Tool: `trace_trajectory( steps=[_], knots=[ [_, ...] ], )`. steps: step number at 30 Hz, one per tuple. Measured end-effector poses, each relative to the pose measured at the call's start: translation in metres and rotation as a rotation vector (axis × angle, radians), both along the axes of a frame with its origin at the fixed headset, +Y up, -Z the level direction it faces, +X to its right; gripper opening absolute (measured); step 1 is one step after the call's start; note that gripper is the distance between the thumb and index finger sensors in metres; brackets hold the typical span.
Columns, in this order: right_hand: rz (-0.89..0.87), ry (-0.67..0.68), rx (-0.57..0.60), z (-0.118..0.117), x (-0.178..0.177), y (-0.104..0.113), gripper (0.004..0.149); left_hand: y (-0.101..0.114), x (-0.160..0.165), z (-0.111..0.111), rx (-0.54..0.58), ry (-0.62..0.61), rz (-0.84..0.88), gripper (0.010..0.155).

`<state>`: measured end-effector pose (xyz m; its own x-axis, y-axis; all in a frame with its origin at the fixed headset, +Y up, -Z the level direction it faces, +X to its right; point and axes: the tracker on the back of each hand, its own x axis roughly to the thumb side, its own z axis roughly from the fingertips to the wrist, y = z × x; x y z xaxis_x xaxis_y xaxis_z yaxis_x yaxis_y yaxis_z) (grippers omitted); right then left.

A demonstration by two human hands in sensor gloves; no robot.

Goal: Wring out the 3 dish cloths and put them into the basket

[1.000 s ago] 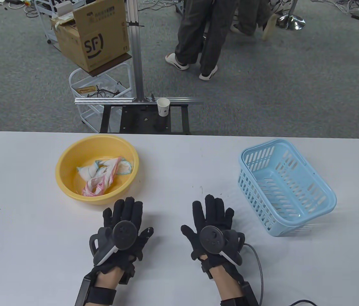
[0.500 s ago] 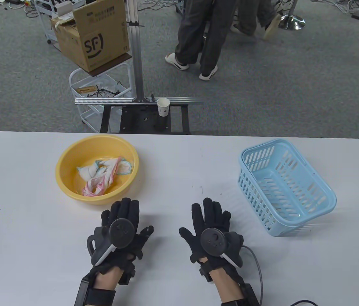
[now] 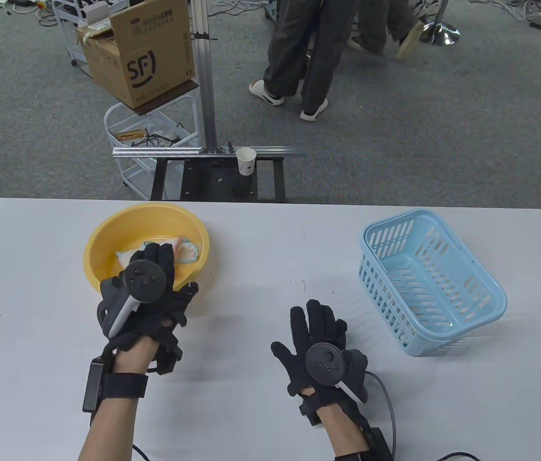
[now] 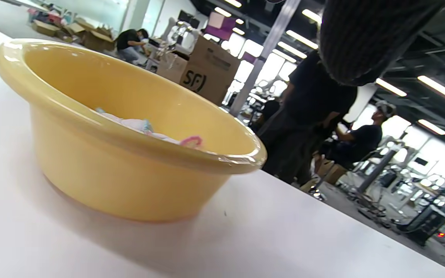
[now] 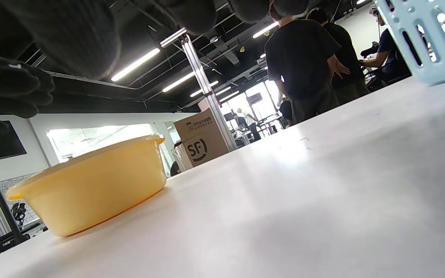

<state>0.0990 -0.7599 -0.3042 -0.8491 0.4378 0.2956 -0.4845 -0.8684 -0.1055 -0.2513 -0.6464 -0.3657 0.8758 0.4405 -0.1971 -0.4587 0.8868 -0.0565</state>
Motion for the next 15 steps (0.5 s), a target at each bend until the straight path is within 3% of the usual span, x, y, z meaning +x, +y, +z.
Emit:
trace_trajectory(
  steps=[6,15],
  knots=[
    [-0.012,-0.006,-0.013,0.000,0.002,-0.002,0.081,-0.004,-0.034,-0.031,-0.153,0.099,-0.002,0.091],
    [0.001,0.002,-0.021,-0.001,0.001,-0.003,0.081,-0.027,-0.045,-0.081,-0.336,0.130,-0.001,0.089]
  ],
)
